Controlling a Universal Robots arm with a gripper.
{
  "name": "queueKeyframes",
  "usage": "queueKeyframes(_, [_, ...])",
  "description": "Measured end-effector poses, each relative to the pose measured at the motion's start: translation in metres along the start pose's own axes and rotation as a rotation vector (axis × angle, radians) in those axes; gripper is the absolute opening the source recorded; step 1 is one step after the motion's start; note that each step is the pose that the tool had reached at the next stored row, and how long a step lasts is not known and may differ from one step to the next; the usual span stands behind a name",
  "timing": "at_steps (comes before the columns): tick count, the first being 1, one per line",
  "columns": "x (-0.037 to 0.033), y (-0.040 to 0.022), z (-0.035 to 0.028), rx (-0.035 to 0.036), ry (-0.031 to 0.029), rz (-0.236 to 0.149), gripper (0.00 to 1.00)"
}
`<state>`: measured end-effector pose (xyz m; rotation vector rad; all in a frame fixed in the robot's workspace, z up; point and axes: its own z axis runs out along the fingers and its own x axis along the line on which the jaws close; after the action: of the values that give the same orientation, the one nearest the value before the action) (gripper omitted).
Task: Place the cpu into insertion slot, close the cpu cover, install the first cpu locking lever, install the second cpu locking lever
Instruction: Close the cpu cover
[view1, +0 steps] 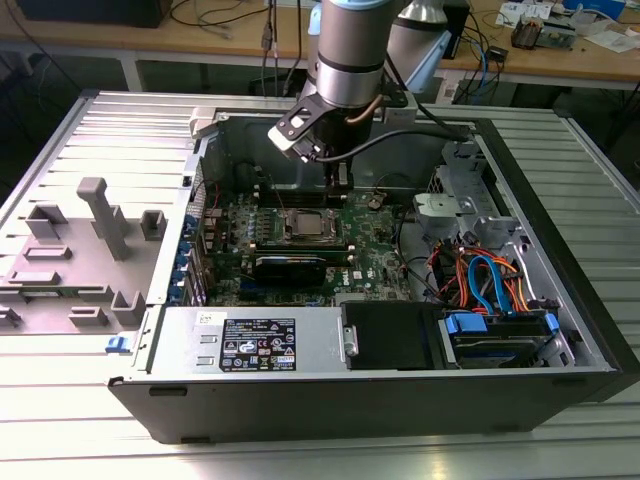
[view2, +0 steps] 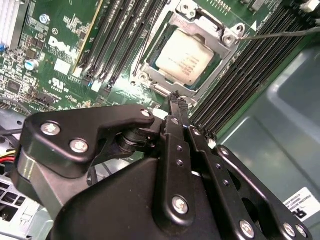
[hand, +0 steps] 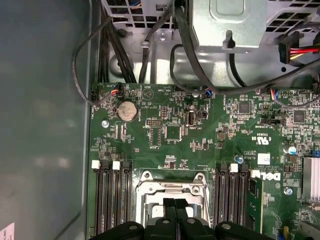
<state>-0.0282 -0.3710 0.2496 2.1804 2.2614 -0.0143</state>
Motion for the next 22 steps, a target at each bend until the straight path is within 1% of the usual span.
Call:
queueKeyframes(4, [0.0001, -0.0044, 0.0008, 0.0001, -0.0002, 0.0, 0.11])
queueKeyframes(9, [0.0005, -0.0124, 0.0051, 0.0, 0.0, -0.002, 0.11])
queueKeyframes(10, [0.0006, -0.0147, 0.0061, 0.0, 0.0, -0.002, 0.11])
queueKeyframes(11, [0.0007, -0.0189, 0.0079, 0.0, 0.0001, -0.004, 0.11])
queueKeyframes(13, [0.001, -0.0244, 0.0103, 0.0, 0.0, -0.006, 0.11])
queueKeyframes(14, [0.0011, -0.0286, 0.0125, 0.0, 0.0, -0.007, 0.11])
queueKeyframes(17, [0.0013, -0.0338, 0.0175, 0.0, 0.0, -0.008, 0.11])
queueKeyframes(19, [0.0014, -0.0354, 0.0184, 0.0001, -0.0001, -0.008, 0.11])
queueKeyframes(22, [0.0014, -0.0355, 0.0186, 0.0, 0.0001, -0.008, 0.11])
